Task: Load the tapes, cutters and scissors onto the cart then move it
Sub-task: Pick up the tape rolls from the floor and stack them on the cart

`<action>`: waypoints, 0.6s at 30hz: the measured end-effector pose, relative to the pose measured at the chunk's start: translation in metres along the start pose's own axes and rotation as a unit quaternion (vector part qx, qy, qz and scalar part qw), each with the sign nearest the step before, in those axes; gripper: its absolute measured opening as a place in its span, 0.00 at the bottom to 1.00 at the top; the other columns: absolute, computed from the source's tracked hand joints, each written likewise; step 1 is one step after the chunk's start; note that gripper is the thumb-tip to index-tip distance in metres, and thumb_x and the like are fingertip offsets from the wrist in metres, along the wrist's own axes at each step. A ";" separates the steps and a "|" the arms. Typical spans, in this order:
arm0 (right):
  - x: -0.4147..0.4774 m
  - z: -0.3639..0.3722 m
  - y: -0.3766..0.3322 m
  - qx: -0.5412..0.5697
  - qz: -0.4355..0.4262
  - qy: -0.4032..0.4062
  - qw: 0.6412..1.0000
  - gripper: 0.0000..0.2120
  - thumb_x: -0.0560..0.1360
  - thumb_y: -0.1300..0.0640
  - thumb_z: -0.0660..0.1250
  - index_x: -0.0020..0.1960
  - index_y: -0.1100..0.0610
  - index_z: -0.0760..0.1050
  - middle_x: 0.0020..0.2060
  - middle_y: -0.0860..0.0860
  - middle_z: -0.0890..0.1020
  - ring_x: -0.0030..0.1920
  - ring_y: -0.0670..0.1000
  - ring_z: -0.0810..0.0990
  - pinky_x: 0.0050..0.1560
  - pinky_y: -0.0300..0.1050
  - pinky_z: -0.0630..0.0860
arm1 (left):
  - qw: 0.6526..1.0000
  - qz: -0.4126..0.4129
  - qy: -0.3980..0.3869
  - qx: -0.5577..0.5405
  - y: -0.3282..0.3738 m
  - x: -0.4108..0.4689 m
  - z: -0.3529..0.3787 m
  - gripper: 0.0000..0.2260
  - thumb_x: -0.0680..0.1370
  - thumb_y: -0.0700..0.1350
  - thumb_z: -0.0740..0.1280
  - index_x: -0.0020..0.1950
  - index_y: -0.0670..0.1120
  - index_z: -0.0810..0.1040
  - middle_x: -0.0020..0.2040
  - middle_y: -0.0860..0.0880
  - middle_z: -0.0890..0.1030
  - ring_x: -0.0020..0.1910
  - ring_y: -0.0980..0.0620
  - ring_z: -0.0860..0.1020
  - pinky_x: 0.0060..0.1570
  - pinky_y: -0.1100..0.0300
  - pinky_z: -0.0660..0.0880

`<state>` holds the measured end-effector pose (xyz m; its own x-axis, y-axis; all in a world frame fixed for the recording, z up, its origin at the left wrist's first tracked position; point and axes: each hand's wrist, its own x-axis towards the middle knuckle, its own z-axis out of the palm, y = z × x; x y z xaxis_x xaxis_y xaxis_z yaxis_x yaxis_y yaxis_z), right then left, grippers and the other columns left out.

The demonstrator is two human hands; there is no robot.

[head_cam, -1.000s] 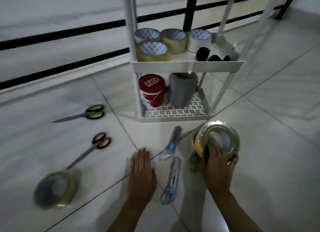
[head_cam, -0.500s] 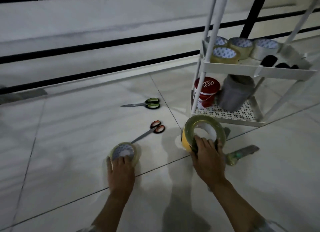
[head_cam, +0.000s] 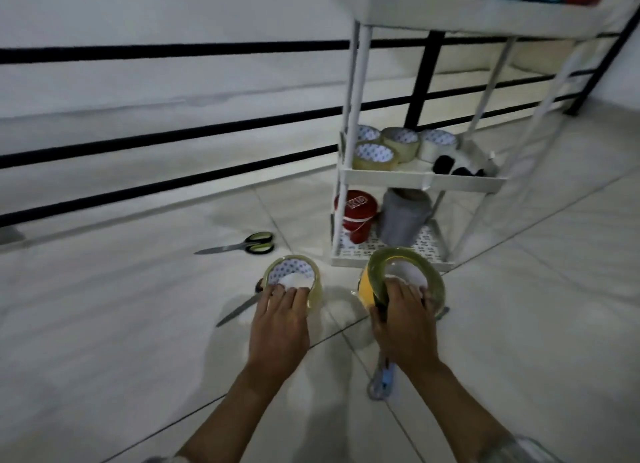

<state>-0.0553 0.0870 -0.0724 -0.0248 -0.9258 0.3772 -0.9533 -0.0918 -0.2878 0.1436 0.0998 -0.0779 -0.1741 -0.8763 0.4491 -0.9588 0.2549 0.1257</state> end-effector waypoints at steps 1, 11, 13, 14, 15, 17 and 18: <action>0.004 -0.010 0.006 -0.002 0.006 0.014 1.000 0.11 0.67 0.54 0.65 0.48 0.58 0.76 0.42 0.53 0.82 0.48 0.58 0.80 0.63 0.59 0.67 | 1.000 0.019 0.012 -0.014 0.012 0.012 -0.006 0.19 0.65 0.38 0.70 0.55 0.42 0.77 0.47 0.44 0.82 0.49 0.43 0.79 0.59 0.47 0.73; 0.067 -0.120 0.066 -0.077 0.071 0.121 0.987 0.20 0.66 0.45 0.58 0.46 0.57 0.79 0.37 0.53 0.82 0.42 0.56 0.80 0.57 0.51 0.65 | 0.976 0.148 0.116 -0.106 0.108 0.155 -0.035 0.18 0.69 0.35 0.67 0.60 0.39 0.74 0.53 0.40 0.80 0.55 0.41 0.76 0.65 0.47 0.68; 0.080 -0.135 0.075 -0.072 0.059 0.139 0.986 0.22 0.65 0.45 0.58 0.48 0.58 0.79 0.38 0.54 0.83 0.42 0.56 0.80 0.54 0.48 0.63 | 0.976 0.145 0.113 -0.120 0.121 0.188 -0.041 0.18 0.68 0.34 0.69 0.58 0.39 0.75 0.52 0.41 0.81 0.53 0.41 0.75 0.61 0.47 0.70; 0.086 -0.141 0.078 -0.062 0.052 0.148 0.986 0.22 0.65 0.45 0.58 0.49 0.58 0.79 0.38 0.53 0.83 0.41 0.57 0.80 0.53 0.47 0.63 | 0.977 0.139 0.104 -0.122 0.126 0.204 -0.043 0.18 0.68 0.34 0.69 0.57 0.40 0.76 0.52 0.41 0.81 0.52 0.41 0.75 0.60 0.47 0.70; 0.091 -0.146 0.079 -0.047 0.042 0.156 0.986 0.22 0.65 0.45 0.58 0.50 0.58 0.79 0.38 0.53 0.83 0.40 0.57 0.80 0.51 0.46 0.62 | 0.980 0.132 0.090 -0.119 0.129 0.219 -0.044 0.19 0.68 0.33 0.69 0.58 0.41 0.75 0.53 0.42 0.81 0.53 0.42 0.74 0.59 0.49 0.69; 0.104 -0.154 0.080 -0.019 0.022 0.172 0.985 0.21 0.65 0.46 0.59 0.50 0.58 0.78 0.39 0.53 0.83 0.39 0.56 0.79 0.50 0.45 0.63 | 0.983 0.125 0.060 -0.118 0.133 0.248 -0.044 0.20 0.69 0.33 0.67 0.61 0.43 0.74 0.56 0.44 0.79 0.57 0.43 0.71 0.55 0.51 0.69; 0.110 -0.157 0.080 -0.007 0.017 0.179 0.984 0.21 0.65 0.46 0.59 0.50 0.59 0.78 0.39 0.53 0.83 0.39 0.56 0.79 0.50 0.45 0.64 | 0.983 0.126 0.046 -0.123 0.134 0.261 -0.041 0.20 0.70 0.33 0.66 0.62 0.43 0.73 0.58 0.44 0.78 0.59 0.42 0.70 0.54 0.50 0.70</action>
<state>-0.1812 0.0358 0.0845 -0.1580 -0.7394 0.6544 -0.9543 -0.0559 -0.2937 -0.0214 -0.0781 0.0928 -0.3667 -0.7351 0.5703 -0.8029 0.5597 0.2051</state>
